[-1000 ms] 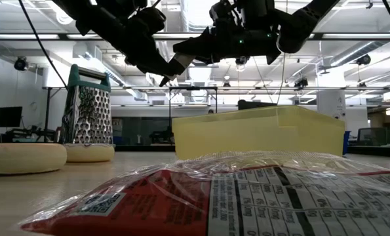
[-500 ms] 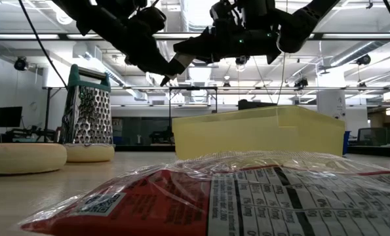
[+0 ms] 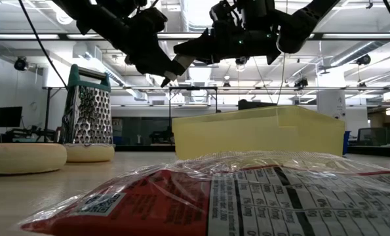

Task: Pick & Place Food Item
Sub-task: Put the large black food coloring bottle into the blue bin

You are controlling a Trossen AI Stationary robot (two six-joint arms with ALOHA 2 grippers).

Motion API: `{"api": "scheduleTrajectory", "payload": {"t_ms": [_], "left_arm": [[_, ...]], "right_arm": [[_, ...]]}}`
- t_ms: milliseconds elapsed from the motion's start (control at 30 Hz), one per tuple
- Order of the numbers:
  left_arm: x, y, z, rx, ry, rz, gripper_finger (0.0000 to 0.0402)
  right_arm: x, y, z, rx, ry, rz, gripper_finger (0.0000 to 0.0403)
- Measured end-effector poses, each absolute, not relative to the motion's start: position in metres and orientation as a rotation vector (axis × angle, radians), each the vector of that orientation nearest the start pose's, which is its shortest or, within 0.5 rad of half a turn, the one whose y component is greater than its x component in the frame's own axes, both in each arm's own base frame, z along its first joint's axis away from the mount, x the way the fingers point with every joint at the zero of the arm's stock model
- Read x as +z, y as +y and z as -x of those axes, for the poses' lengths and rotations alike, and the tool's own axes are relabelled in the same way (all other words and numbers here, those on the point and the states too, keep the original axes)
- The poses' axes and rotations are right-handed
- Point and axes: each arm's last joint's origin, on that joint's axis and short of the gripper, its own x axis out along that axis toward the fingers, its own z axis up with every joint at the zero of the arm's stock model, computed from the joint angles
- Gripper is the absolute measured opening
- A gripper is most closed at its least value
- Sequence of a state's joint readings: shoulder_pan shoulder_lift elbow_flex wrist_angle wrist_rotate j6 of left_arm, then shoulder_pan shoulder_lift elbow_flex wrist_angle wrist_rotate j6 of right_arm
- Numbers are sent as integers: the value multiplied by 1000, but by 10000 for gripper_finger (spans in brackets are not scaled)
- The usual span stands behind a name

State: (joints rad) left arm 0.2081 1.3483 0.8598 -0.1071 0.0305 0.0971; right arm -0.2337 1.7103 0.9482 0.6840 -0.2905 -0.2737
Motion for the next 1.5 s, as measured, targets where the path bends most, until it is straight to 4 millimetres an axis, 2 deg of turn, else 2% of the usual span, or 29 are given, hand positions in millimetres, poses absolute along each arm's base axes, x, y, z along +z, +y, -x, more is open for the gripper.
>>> {"api": "scheduleTrajectory", "payload": {"t_ms": [200,433,533,733,900,1067,1267,1400,1500], "left_arm": [[245,57,-280,118,598,-2,306],[245,57,-280,121,598,7,304],[246,57,-279,123,596,12,303],[246,57,-277,123,611,14,303],[244,57,-275,137,644,5,303],[245,60,-274,240,648,-32,303],[252,66,-270,434,636,-99,303],[254,66,-268,459,633,-117,303],[254,66,-268,458,633,-117,303]], "right_arm": [[232,-78,-362,69,66,253,134],[230,-78,-362,70,81,245,134],[227,-78,-361,56,130,234,134],[230,-81,-350,-98,280,221,128],[243,-80,-331,-250,403,176,129],[260,-79,-299,-455,567,108,130],[298,-77,-259,-607,609,-144,129],[311,-88,-236,-734,642,-275,129],[311,-100,-222,-874,695,-360,127]]}}
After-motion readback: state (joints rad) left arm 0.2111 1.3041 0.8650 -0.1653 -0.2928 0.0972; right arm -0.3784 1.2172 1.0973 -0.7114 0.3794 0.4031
